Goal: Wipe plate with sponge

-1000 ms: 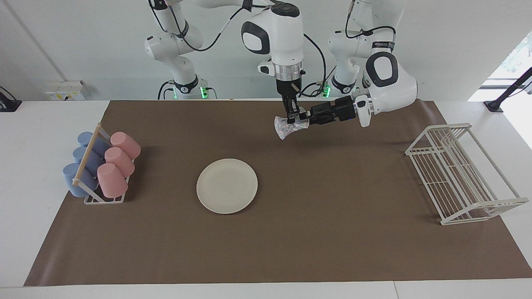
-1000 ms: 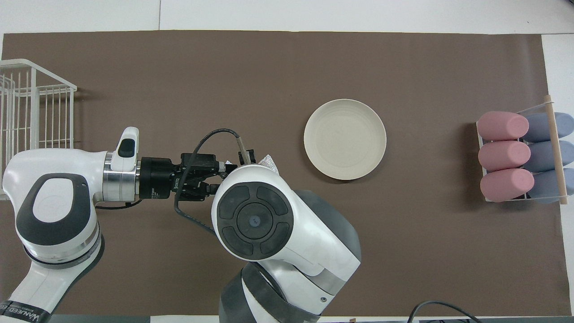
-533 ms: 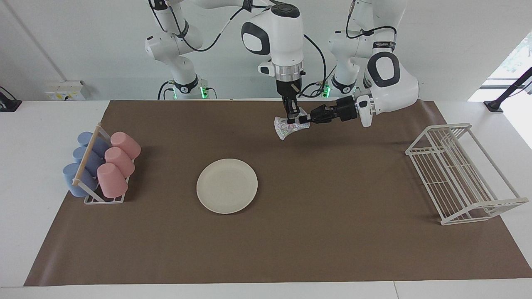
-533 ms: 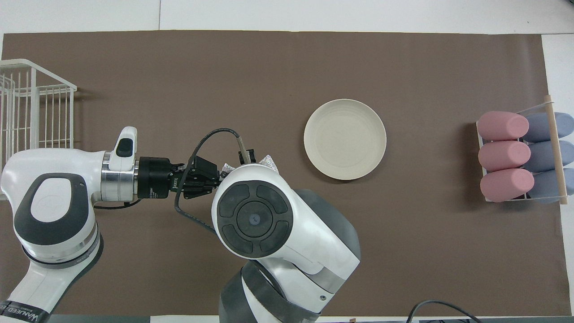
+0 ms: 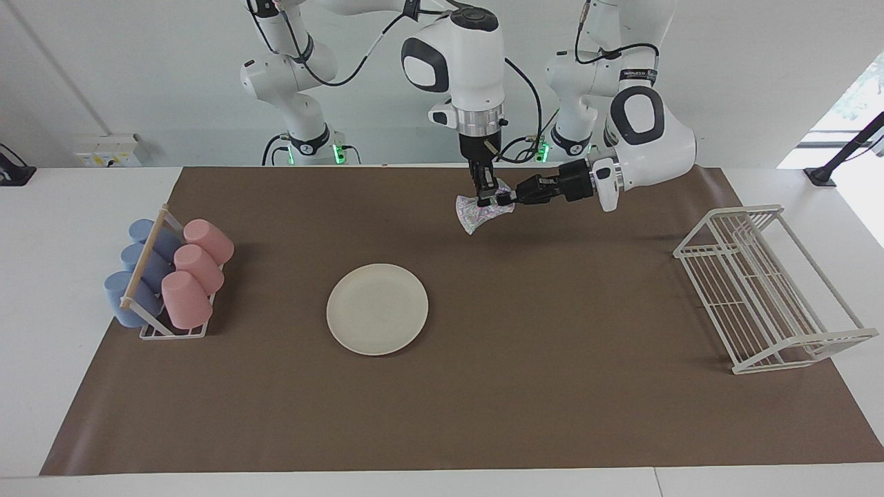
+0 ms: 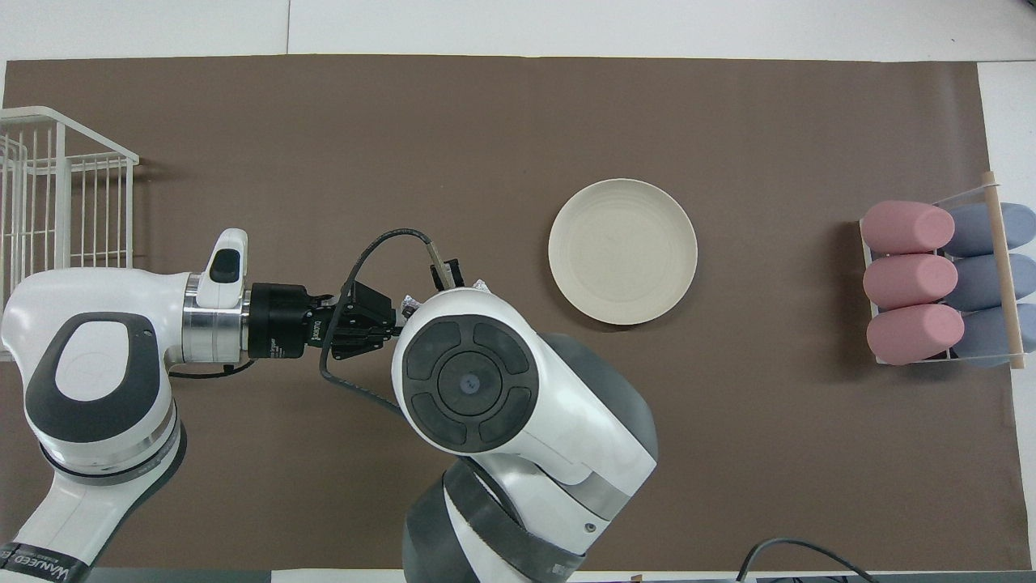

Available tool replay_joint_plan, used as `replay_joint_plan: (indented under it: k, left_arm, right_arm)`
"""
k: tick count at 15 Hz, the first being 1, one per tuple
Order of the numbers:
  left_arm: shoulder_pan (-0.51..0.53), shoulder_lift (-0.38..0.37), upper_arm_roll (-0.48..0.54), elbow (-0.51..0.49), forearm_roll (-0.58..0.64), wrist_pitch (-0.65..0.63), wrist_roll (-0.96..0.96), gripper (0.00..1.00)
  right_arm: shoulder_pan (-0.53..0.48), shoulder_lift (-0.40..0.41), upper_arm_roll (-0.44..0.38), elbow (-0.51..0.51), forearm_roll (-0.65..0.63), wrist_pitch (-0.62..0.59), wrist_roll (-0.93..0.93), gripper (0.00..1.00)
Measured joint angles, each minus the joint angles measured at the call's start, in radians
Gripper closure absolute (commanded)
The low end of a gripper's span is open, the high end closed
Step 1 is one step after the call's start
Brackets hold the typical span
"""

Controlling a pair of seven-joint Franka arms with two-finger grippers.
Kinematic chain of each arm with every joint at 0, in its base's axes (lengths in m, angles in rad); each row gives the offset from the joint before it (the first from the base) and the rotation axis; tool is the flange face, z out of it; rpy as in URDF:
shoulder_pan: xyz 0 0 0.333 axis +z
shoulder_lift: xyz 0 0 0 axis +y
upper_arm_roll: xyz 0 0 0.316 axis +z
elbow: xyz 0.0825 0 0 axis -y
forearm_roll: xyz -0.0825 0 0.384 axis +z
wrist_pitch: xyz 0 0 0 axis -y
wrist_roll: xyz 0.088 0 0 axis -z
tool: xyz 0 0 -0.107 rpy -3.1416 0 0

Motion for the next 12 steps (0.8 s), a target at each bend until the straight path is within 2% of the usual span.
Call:
replay_joint_plan:
  k: [2,6,12]
  left_arm:
    - [0.001,0.0,0.002,0.004,0.014,0.001,-0.013,1.0]
    - [0.025,0.0,0.004,0.059,0.191,-0.005,-0.108,1.0]
    - [0.183,0.041,0.009,0.207,0.488,-0.23,-0.124,1.0]
  right_arm:
    - [-0.049,-0.001,-0.001,0.001,-0.001,0.0,-0.162,0.0]
    - [-0.203,-0.035,-0.003,0.006,-0.001,-0.037,-0.595,0.0]
    - [-0.481,-0.092,-0.007,0.009,0.038,-0.146,-1.308,0.0]
